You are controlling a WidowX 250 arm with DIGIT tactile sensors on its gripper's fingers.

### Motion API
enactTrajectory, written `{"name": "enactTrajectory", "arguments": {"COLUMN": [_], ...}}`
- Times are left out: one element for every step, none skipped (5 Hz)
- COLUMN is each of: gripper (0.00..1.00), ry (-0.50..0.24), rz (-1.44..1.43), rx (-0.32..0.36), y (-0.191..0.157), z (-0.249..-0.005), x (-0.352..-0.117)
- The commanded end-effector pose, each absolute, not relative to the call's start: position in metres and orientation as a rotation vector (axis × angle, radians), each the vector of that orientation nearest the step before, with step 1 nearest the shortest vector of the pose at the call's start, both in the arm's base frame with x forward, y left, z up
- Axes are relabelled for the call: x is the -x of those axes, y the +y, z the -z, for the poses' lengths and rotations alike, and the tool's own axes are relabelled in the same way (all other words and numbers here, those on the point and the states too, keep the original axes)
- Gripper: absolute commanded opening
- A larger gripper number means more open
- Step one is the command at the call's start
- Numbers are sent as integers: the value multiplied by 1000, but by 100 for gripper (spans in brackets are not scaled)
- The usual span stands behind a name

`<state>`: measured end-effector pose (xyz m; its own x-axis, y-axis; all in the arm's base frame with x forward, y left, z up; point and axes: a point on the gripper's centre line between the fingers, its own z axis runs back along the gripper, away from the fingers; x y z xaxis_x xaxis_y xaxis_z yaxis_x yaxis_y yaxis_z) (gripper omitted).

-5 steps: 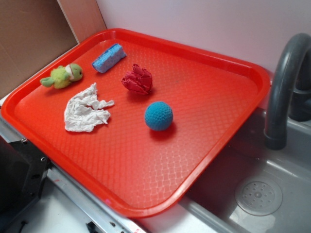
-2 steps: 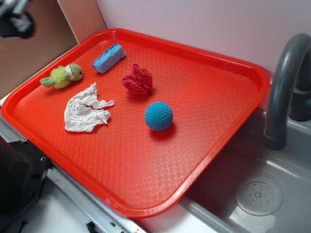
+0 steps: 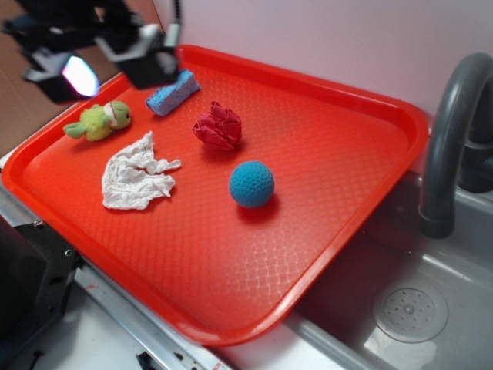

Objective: Grab the blue ball.

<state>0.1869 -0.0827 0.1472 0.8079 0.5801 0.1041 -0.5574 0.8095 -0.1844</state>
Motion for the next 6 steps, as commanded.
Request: {"name": "enactTrajectory", "arguments": {"gripper": [100, 100, 100, 64, 0, 0], "ry": [-116, -104, -100, -64, -85, -14], "rz": [-646, -604, -596, -588, -611, -567], "rx": [120, 42, 16, -27, -26, -15], "y": [-112, -120, -124, -123, -122, -108], "z": [-85, -57, -39, -29, -28, -48], "x": [-234, -240, -241, -239, -236, -234]}}
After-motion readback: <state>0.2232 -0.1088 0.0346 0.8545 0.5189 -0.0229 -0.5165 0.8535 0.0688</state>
